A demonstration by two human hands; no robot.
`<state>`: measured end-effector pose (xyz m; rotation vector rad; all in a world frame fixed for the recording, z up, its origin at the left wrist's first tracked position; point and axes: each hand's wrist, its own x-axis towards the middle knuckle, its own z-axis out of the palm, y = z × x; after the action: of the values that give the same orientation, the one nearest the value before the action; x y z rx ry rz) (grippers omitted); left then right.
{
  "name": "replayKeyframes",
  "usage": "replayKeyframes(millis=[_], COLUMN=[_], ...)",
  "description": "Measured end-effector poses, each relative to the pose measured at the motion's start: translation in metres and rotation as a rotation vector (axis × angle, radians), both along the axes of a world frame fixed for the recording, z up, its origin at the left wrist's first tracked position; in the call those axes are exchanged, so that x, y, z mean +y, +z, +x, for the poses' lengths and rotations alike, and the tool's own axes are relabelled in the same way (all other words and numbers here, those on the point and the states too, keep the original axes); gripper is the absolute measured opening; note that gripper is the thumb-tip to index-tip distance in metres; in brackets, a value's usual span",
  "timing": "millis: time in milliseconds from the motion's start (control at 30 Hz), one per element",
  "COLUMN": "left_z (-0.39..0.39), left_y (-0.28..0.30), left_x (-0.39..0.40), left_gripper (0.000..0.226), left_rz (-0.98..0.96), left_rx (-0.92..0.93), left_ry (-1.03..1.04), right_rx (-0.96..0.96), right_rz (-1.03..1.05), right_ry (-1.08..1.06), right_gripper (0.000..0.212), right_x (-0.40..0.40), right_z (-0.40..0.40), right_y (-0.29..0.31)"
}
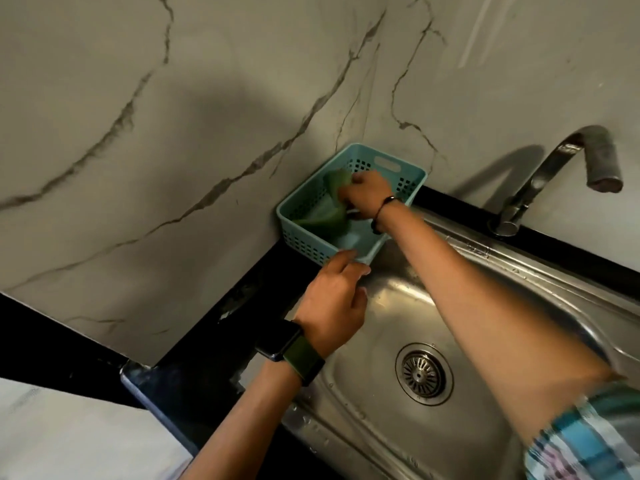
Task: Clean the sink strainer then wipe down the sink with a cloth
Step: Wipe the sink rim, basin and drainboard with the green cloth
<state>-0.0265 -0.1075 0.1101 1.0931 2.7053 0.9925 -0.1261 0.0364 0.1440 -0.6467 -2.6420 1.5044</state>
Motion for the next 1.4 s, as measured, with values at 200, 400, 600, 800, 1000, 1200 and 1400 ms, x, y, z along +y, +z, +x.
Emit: replayKeyframes(millis=[200,400,600,800,1000,1200,1400], left_z=[0.015,0.046,0.062,0.071,0.073,0.072,0.071], left_y=[0.002,-0.006,-0.021,-0.048,-0.05,-0.048,-0.046], left_x=[-0.015,-0.038,-0.071,-0.104,-0.104,-0.108,-0.109], left_gripper=[0.033,0.032,0.038,0.049,0.047,0.046,0.045], left_rz=[0.079,0.085,0.164,0.464,0.569,0.624,0.716], left_rx=[-0.055,-0.178,-0.346,-0.74,-0.811,-0.683,-0.661], left_ry=[0.005,0.015,0.203,0.542,0.643,0.759,0.71], right_rx=[0.386,0.371,0.281,0.492,-0.071,-0.193,-0.1], right_rz=[-0.931,-1.298,-1.204,-0.045,0.467,0.571,0.436], right_ry=[-0.344,-0.352,-0.398,-0.261,0.375,0.498,0.618], right_gripper=[0.013,0.024,0.031,0.034,0.055,0.055,0.048], right_x=[0.019,-0.001,-0.038,-0.09,-0.145,-0.149,-0.142], right_z=[0.08,0.162,0.202,0.191,0.162,0.175,0.225], right_y=[0.04,0.026,-0.012,-0.042,-0.119,-0.12,-0.102])
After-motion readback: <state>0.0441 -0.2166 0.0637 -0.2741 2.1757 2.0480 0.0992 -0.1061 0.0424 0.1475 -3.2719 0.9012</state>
